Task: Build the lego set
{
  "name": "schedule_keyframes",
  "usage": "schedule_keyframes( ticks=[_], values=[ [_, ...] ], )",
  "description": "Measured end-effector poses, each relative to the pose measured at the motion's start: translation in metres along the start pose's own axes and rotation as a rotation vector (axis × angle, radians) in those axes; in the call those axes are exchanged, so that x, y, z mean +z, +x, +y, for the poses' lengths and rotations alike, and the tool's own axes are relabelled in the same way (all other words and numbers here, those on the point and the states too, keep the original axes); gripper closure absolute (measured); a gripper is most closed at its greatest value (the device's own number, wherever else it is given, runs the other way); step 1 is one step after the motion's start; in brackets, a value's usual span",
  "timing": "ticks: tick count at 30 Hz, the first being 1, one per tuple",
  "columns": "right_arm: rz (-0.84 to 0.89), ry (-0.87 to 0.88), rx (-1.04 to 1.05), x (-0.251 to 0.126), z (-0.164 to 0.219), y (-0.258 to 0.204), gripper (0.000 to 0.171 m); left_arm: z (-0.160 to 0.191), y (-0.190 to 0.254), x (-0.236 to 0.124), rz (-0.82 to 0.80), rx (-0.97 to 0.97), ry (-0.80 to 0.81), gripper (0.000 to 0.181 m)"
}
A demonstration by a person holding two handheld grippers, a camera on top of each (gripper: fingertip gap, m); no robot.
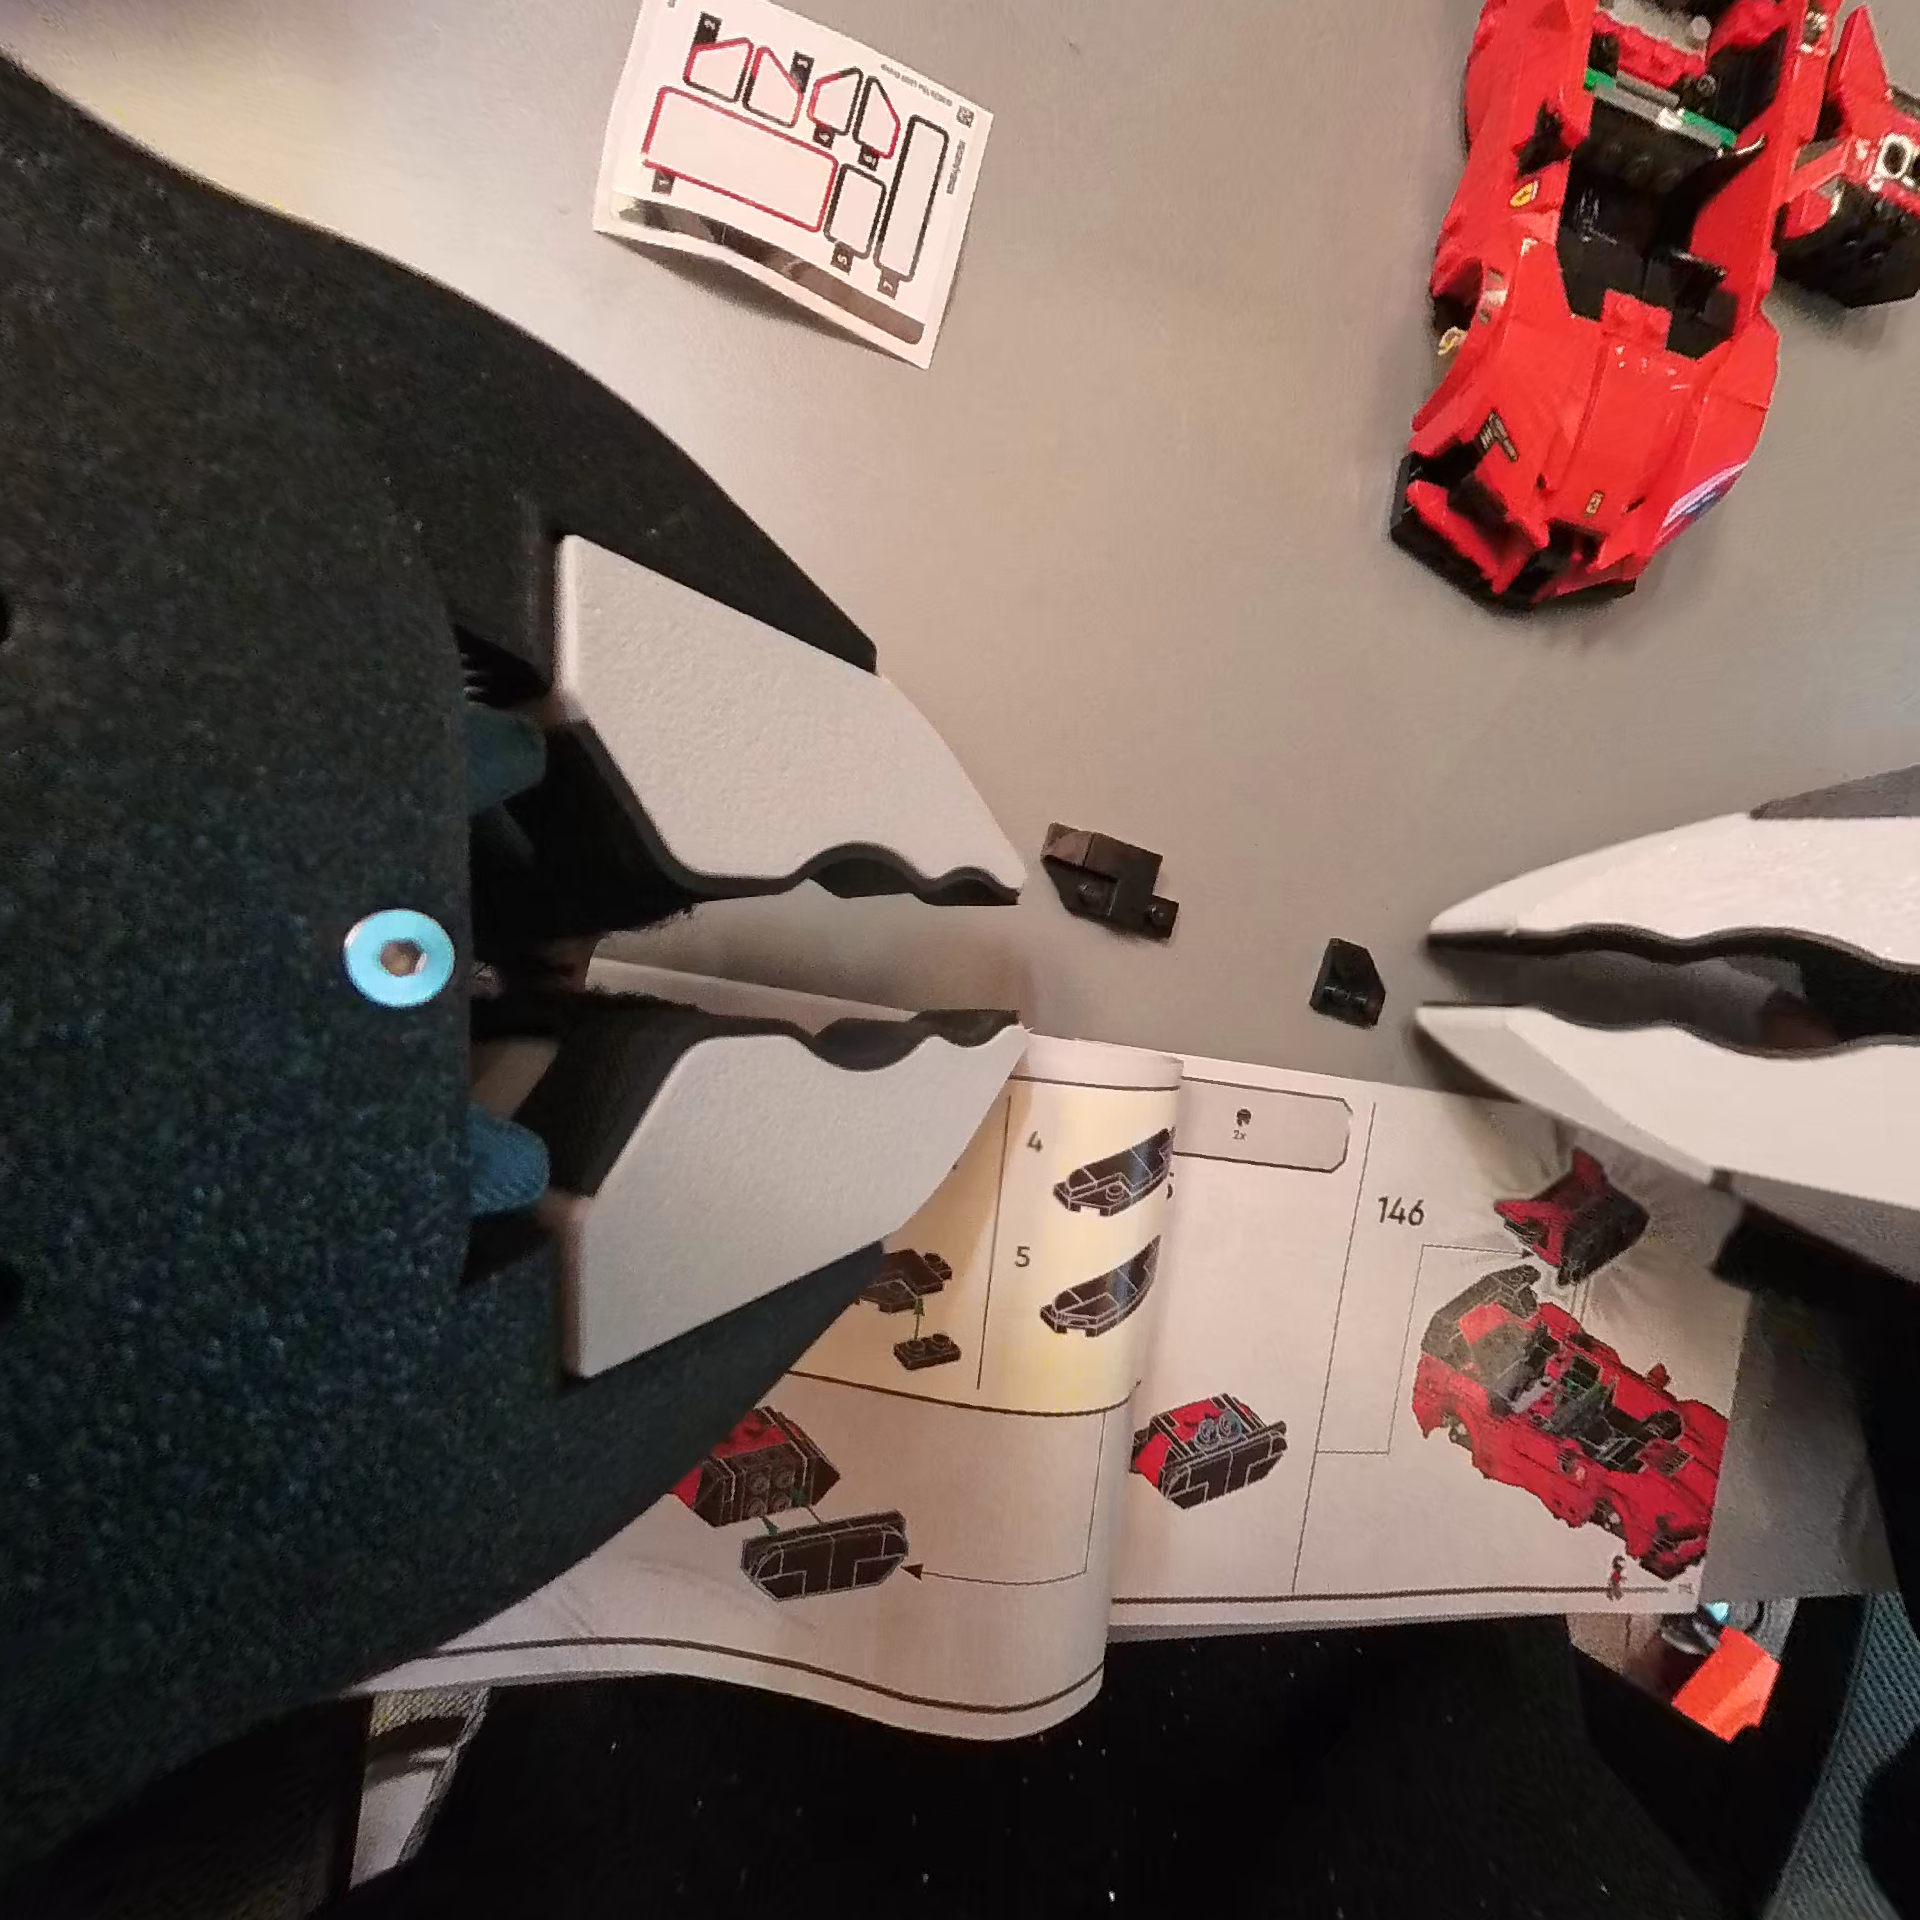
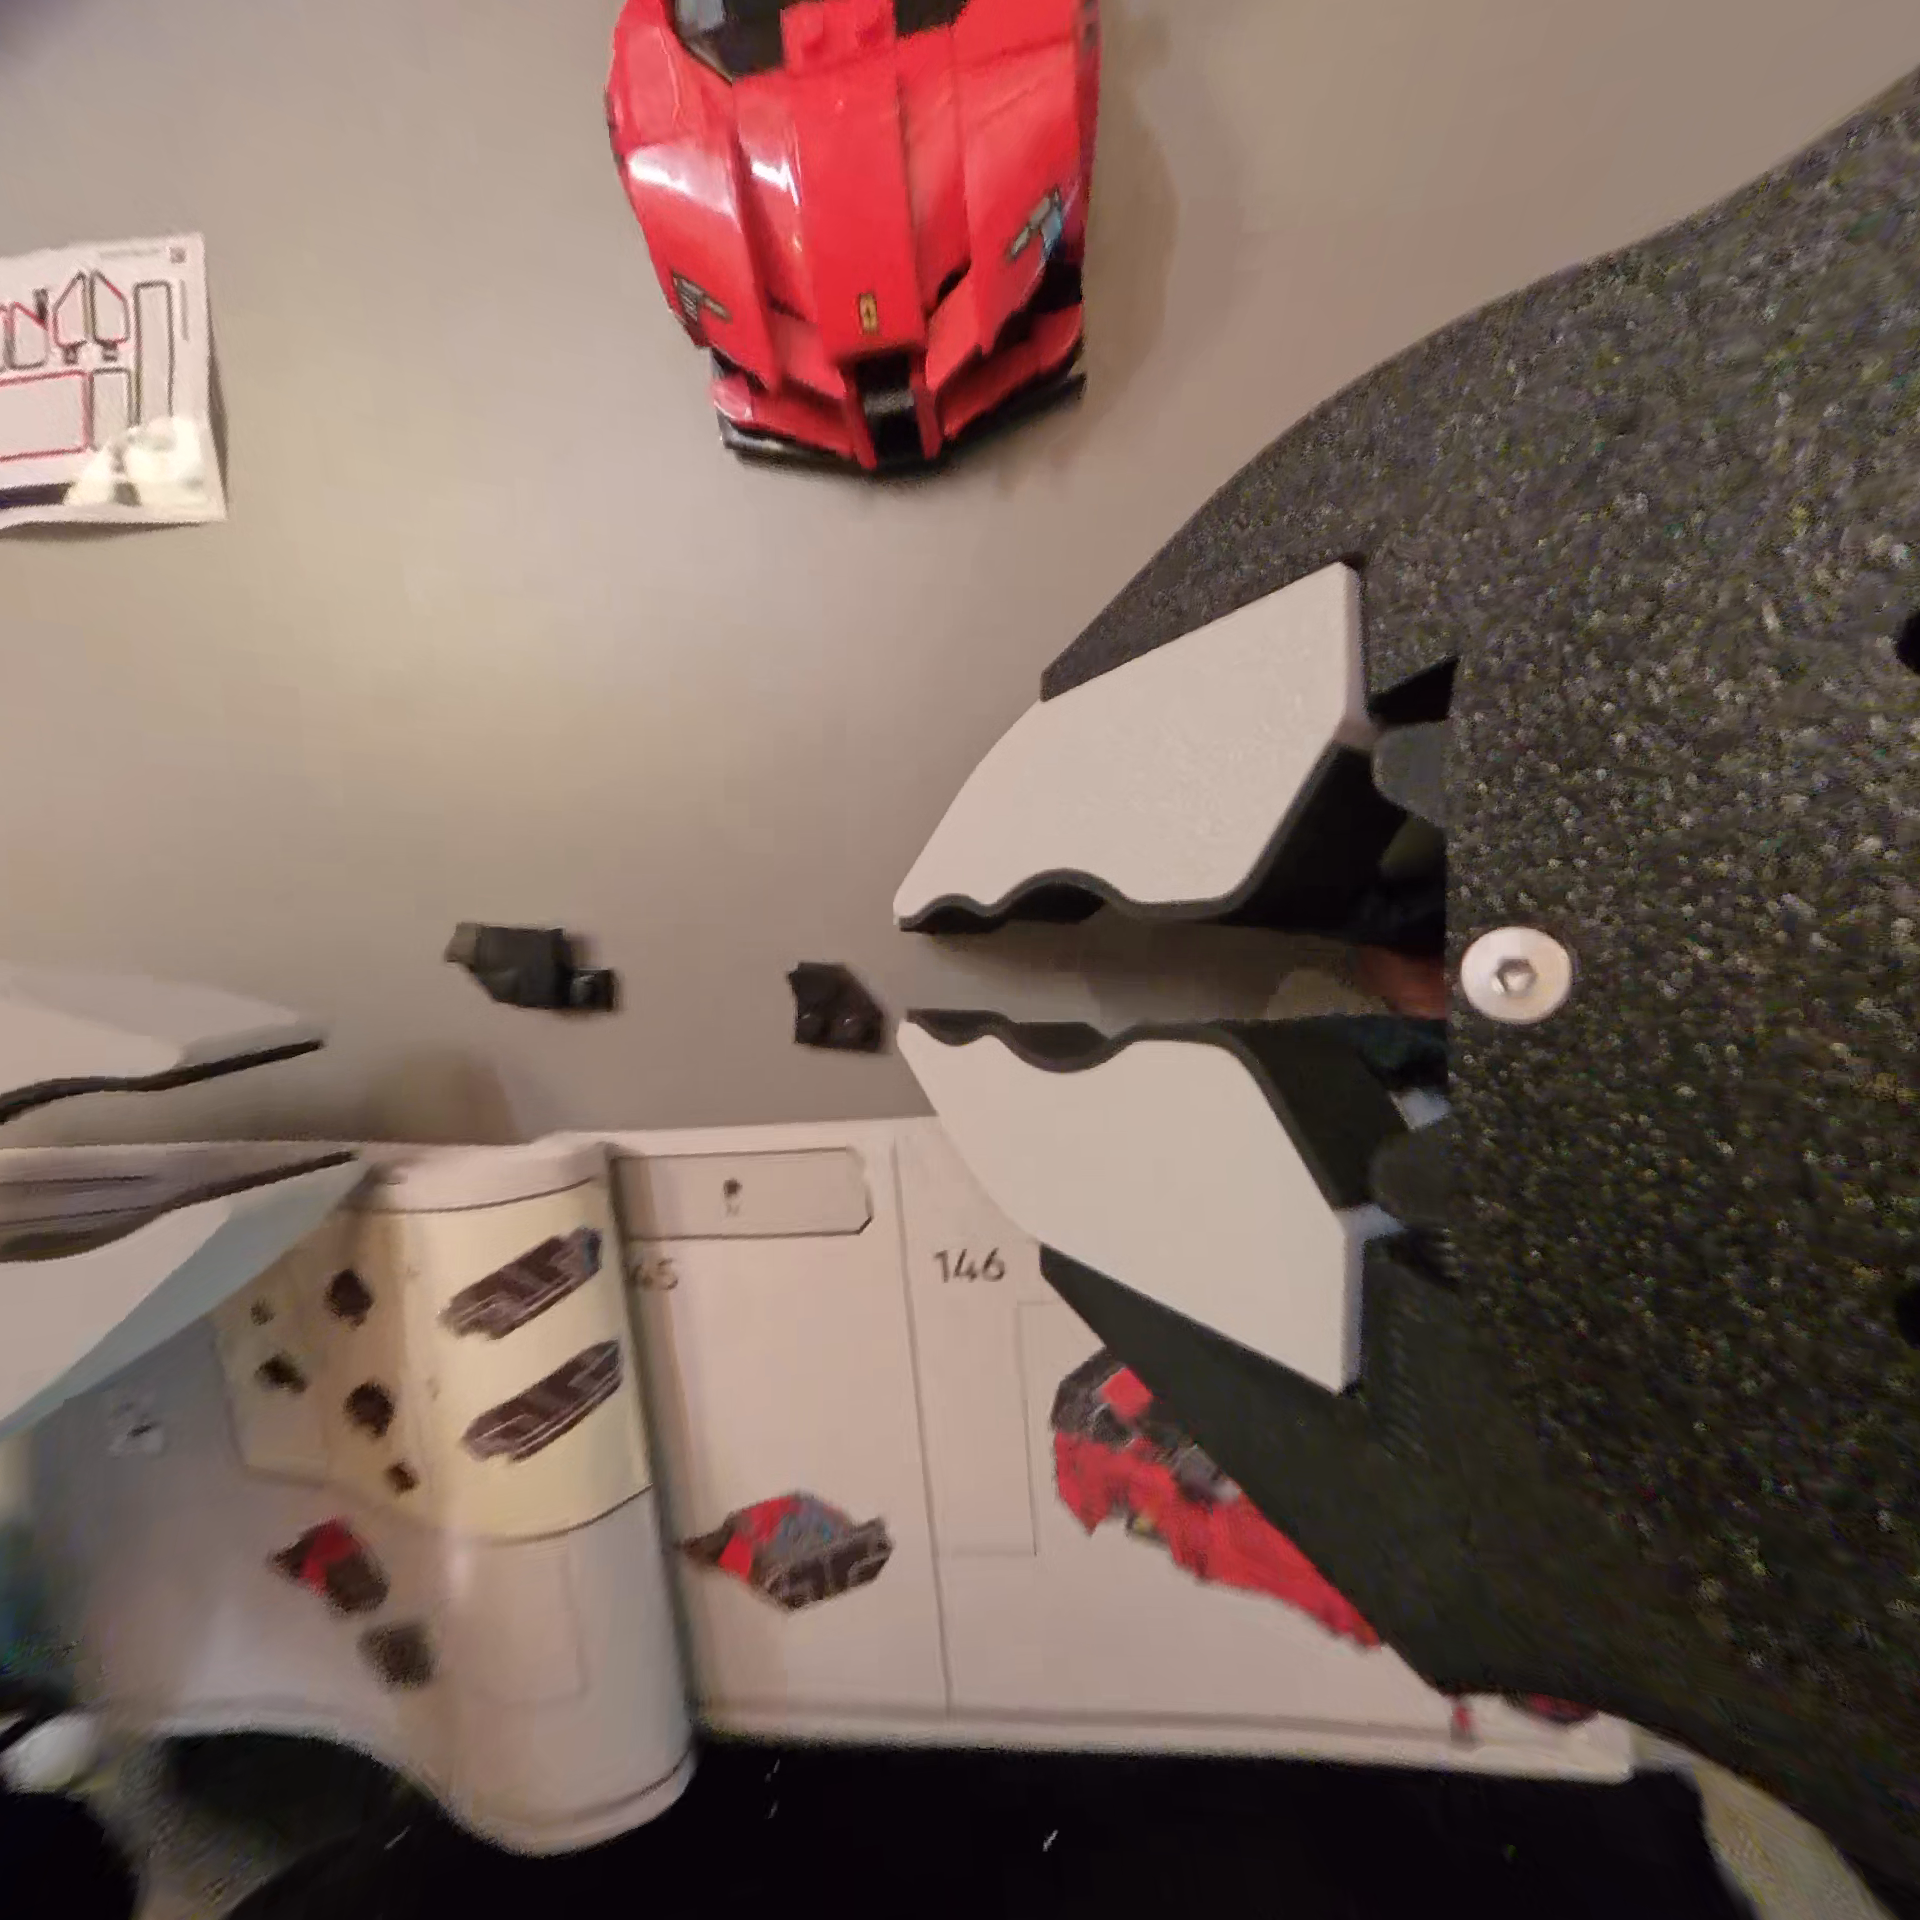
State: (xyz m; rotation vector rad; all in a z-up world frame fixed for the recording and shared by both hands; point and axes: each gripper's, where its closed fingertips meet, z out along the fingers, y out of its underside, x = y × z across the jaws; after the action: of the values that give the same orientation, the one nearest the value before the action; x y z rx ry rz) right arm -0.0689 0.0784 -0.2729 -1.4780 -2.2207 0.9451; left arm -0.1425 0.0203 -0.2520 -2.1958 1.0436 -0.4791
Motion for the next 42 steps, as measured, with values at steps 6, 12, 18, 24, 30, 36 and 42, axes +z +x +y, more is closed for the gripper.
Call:
schedule_keyframes(
  ticks=[6,12,18,24,30,36,42],
  values=[
    [-0.127,-0.133,-0.5,-0.005,-0.005,-0.007,0.134,0.0,0.004,-0.001,0.006,0.015,0.0,0.162],
    [-0.329,-0.246,-0.7,0.008,-0.005,-0.004,0.125,-0.007,0.006,-0.003,0.003,0.026,0.037,0.163],
    [-0.379,-0.234,-0.697,0.011,-0.005,-0.008,0.149,-0.005,0.009,-0.005,0.009,0.026,0.051,0.163],
    [-0.258,-0.223,-0.396,-0.009,0.015,-0.013,0.151,0.0,0.007,-0.006,0.011,0.007,0.069,0.163],
    [-0.186,-0.07,-0.567,-0.003,-0.005,-0.009,0.143,-0.001,0.004,-0.007,0.005,0.008,0.066,0.163],
    [-0.36,-0.15,-0.681,0.013,-0.011,-0.01,0.14,-0.006,0.01,-0.009,-0.003,0.02,0.072,0.163],
    [-0.228,-0.151,-0.476,0.014,-0.011,0.001,0.153,-0.002,0.01,-0.009,-0.01,-0.012,0.088,0.163]
  ],
)
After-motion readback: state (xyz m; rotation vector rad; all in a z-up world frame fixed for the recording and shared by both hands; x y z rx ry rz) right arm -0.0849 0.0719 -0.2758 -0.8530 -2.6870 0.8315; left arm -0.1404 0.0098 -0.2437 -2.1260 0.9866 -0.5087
